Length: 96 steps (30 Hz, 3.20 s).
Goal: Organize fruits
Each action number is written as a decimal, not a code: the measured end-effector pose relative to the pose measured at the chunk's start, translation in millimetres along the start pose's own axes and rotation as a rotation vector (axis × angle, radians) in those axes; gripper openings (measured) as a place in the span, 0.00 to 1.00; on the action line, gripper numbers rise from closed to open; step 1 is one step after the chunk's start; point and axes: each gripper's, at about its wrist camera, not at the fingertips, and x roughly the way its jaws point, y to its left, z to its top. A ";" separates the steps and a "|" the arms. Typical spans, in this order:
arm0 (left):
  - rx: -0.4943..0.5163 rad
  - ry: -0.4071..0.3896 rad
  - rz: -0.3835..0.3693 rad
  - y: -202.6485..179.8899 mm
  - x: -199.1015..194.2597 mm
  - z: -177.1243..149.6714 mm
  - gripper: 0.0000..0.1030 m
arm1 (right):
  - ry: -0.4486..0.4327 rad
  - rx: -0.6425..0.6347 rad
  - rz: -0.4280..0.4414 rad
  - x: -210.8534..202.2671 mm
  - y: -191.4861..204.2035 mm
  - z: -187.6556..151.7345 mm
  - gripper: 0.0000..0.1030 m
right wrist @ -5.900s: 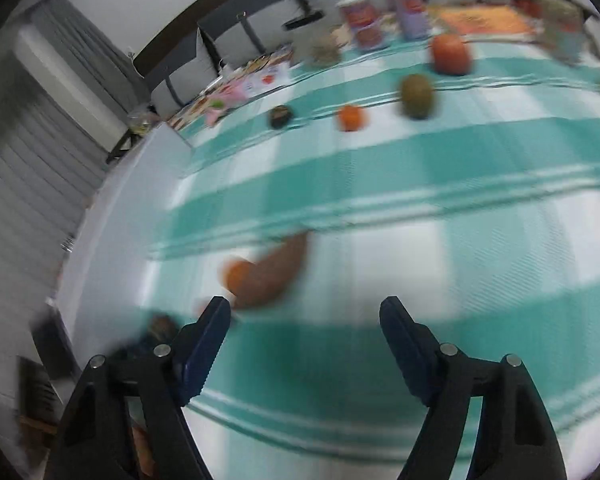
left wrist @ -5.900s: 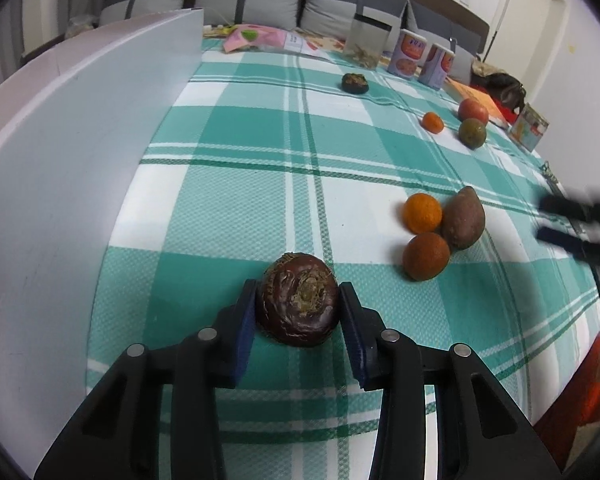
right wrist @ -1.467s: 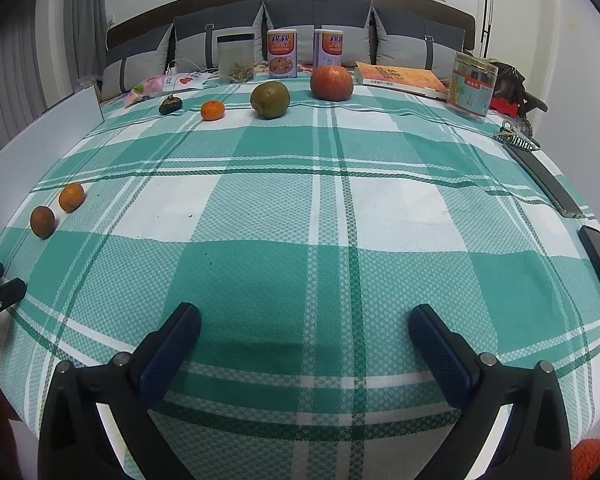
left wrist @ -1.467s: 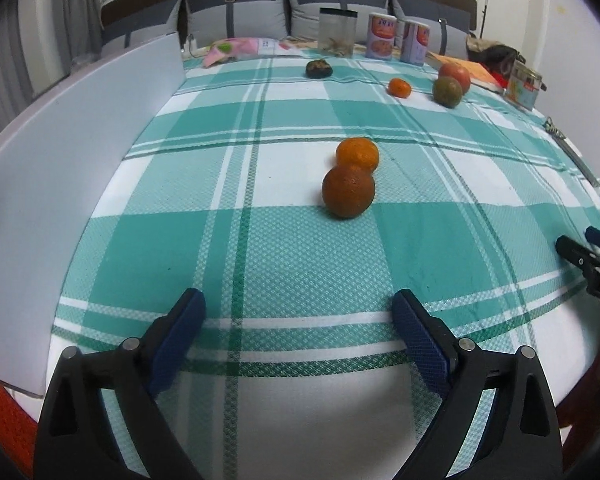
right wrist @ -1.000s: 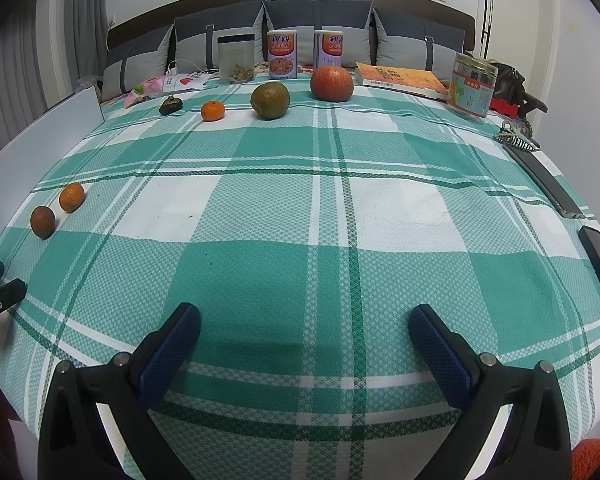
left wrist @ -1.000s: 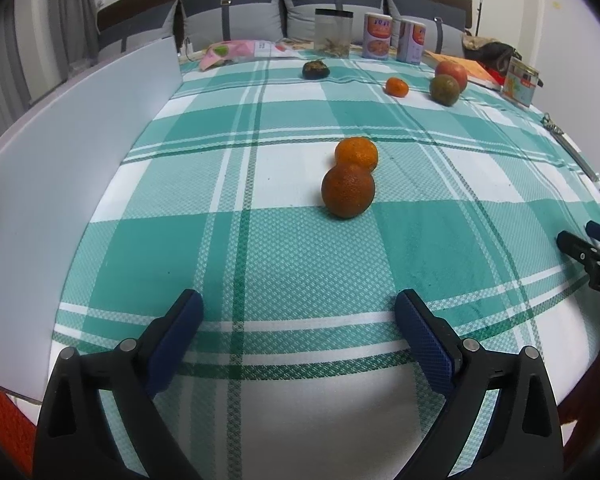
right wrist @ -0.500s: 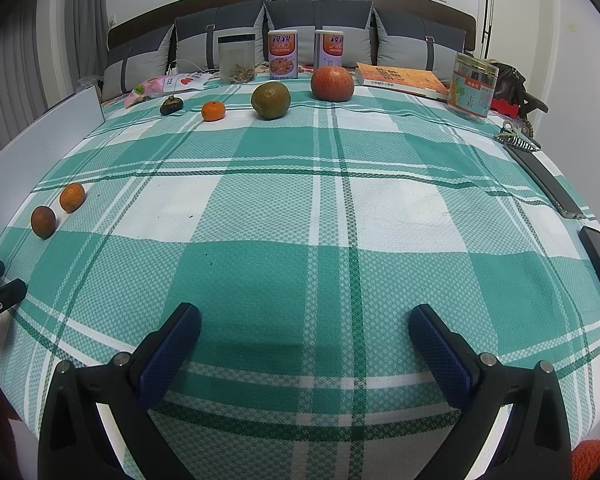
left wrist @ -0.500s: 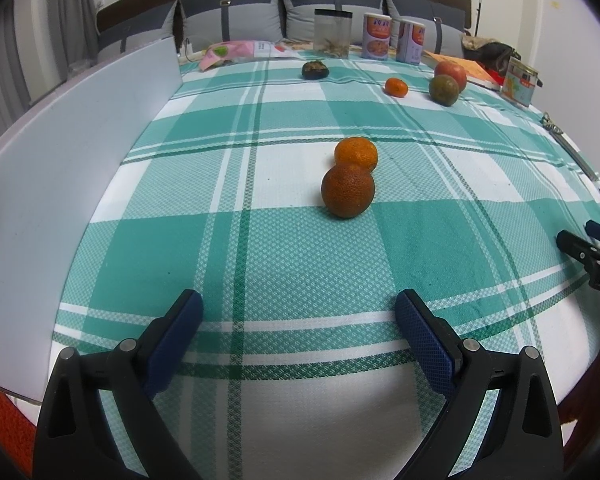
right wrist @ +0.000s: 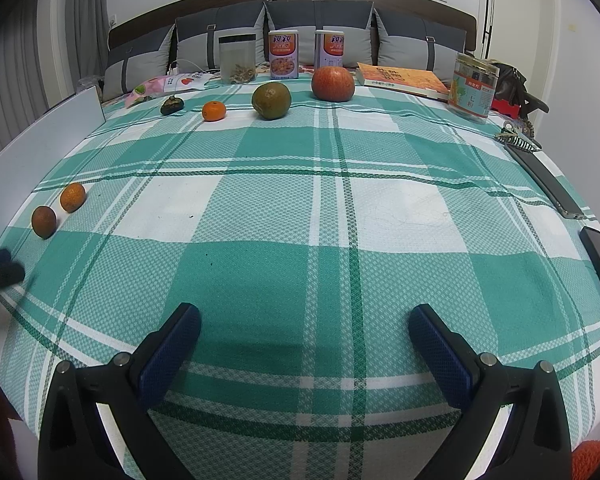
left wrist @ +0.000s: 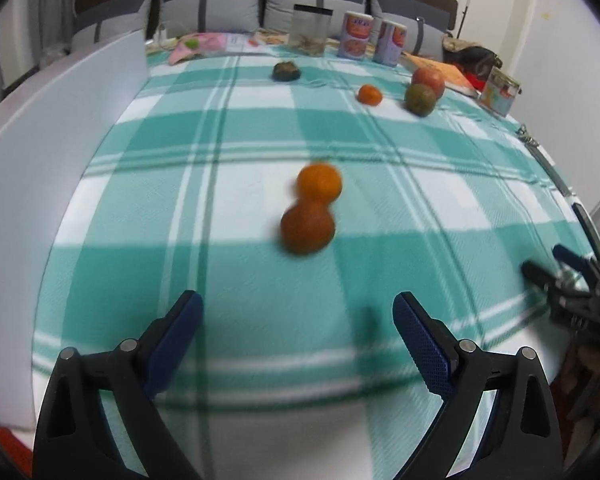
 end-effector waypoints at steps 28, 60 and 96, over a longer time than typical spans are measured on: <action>-0.026 0.021 -0.032 0.0 23.5 22.3 0.29 | 0.000 -0.001 0.001 0.2 0.0 -0.1 1.00; -0.174 -0.031 -0.022 61.6 -1.4 7.4 0.28 | 0.122 -0.295 0.379 51.0 191.5 95.8 0.29; -0.074 0.029 -0.086 22.7 37.4 43.0 0.28 | 0.278 0.033 0.224 173.2 14.3 243.4 0.63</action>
